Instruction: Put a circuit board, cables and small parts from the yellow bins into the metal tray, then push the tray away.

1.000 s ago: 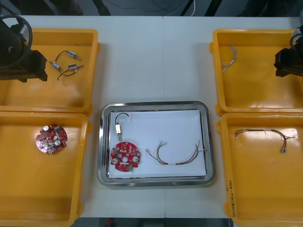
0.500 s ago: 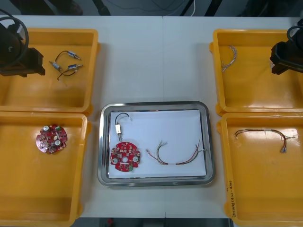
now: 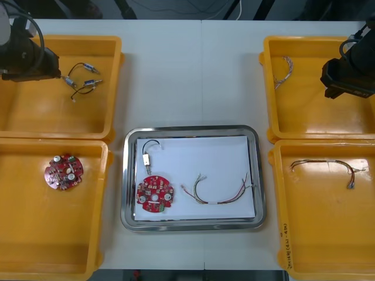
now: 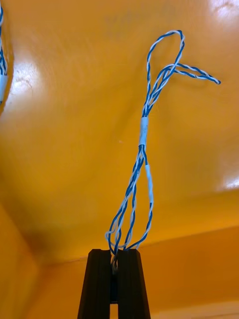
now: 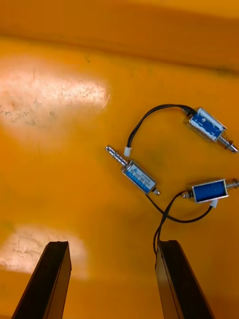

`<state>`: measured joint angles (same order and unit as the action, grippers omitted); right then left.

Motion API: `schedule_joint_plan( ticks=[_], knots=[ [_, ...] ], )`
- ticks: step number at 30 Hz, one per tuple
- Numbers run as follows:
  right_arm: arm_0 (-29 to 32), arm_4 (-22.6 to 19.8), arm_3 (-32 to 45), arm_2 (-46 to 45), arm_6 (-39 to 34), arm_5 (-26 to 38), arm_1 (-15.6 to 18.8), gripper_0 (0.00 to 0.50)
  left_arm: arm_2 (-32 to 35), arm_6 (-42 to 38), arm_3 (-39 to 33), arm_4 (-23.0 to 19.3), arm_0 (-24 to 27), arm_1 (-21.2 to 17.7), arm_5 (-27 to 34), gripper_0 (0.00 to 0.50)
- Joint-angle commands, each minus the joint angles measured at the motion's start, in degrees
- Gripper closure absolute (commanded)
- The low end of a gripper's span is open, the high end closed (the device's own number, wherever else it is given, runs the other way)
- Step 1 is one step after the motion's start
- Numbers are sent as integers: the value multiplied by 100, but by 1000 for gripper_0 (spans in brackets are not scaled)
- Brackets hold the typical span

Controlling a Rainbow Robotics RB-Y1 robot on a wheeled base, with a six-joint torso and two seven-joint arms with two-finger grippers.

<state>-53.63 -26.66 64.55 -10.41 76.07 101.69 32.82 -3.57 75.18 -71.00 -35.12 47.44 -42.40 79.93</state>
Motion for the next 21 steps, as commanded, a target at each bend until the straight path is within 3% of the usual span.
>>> schedule_joint_plan(
  ticks=[1, 11, 15, 16, 18, 21],
  knots=[
    [63, 126, 435, -163, -321, 202, -171, 500, -170, 111, 60, 76, 310, 82, -382, 0],
    [221, 249, 787, -189, -444, 255, -320, 500, -399, 137, 719, 58, 415, 258, -1419, 0],
    [221, 249, 787, -189, -435, 255, -320, 489, -425, 146, 869, 67, 442, 337, -1577, 0],
    [230, 249, 787, -189, -444, 255, -320, 472, -460, 155, 904, 58, 459, 346, -1604, 0],
    [239, 249, 787, -189, -444, 237, -320, 393, -504, 137, 948, 76, 477, 364, -1683, 0],
    [274, 258, 787, -189, -444, 149, -320, 215, -548, 129, 1044, 67, 477, 416, -1850, 0]
  ],
)
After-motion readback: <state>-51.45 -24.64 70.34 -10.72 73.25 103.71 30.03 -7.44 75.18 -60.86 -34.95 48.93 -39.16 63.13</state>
